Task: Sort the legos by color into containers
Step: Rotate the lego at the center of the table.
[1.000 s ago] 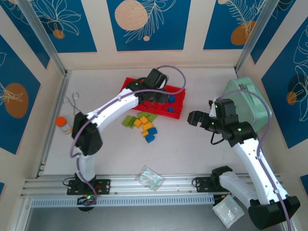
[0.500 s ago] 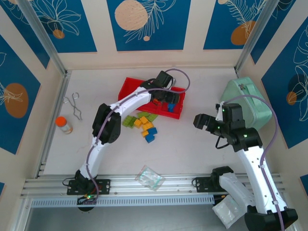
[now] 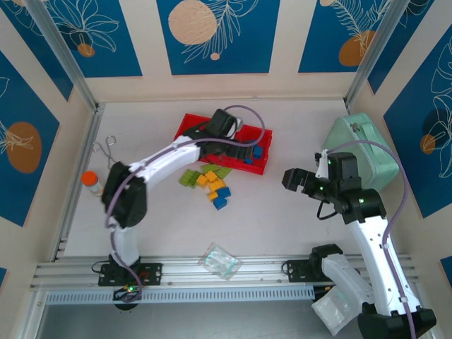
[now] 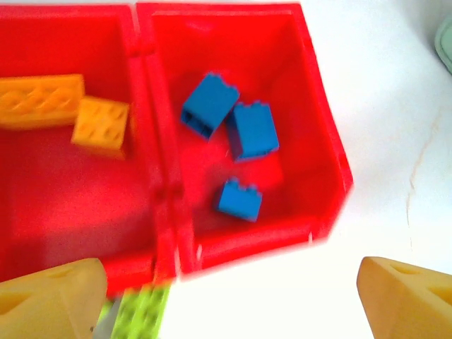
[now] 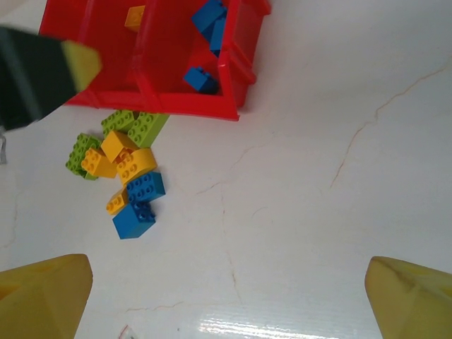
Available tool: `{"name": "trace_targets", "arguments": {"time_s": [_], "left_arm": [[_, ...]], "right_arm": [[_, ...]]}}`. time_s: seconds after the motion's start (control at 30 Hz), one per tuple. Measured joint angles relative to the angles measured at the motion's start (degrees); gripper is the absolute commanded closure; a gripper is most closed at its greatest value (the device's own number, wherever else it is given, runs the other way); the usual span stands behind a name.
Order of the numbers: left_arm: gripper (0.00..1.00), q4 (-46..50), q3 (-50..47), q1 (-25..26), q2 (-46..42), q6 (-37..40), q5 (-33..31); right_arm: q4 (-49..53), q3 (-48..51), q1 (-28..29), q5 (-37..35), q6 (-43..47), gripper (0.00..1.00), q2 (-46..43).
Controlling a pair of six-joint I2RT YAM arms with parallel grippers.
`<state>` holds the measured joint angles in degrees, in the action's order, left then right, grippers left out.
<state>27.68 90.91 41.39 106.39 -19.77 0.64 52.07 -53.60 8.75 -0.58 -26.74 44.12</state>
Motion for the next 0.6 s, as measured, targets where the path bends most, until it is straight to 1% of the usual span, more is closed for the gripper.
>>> {"name": "trace_targets", "arguments": {"time_s": [0.1,0.2,0.3,0.37,0.47,0.6], "left_arm": [[0.08,-0.7,-10.9,0.3,-10.4,1.6,0.0],[0.08,-1.2,-19.8,0.9,-16.6,3.0,0.8],[0.11,-1.0,-26.1,2.1,-18.3,4.0,2.0],[0.13,-0.2,-28.5,3.1,-18.3,4.2,2.2],[0.16,-0.1,-30.5,4.2,-18.3,3.6,2.9],[0.19,-1.8,-33.2,4.8,-18.3,0.6,4.5]], "right_arm": [[-0.1,0.1,0.0,0.6,0.0,0.01,0.3],[-0.1,0.1,0.0,0.6,-0.1,0.01,0.3],[-0.3,0.6,0.0,0.6,-0.3,0.01,0.3],[-0.4,1.3,0.0,0.6,-0.8,0.01,0.3],[-0.4,2.8,-0.1,0.7,-1.9,0.01,0.0],[-0.1,4.5,-0.2,0.9,-3.4,0.01,-1.7]]}}
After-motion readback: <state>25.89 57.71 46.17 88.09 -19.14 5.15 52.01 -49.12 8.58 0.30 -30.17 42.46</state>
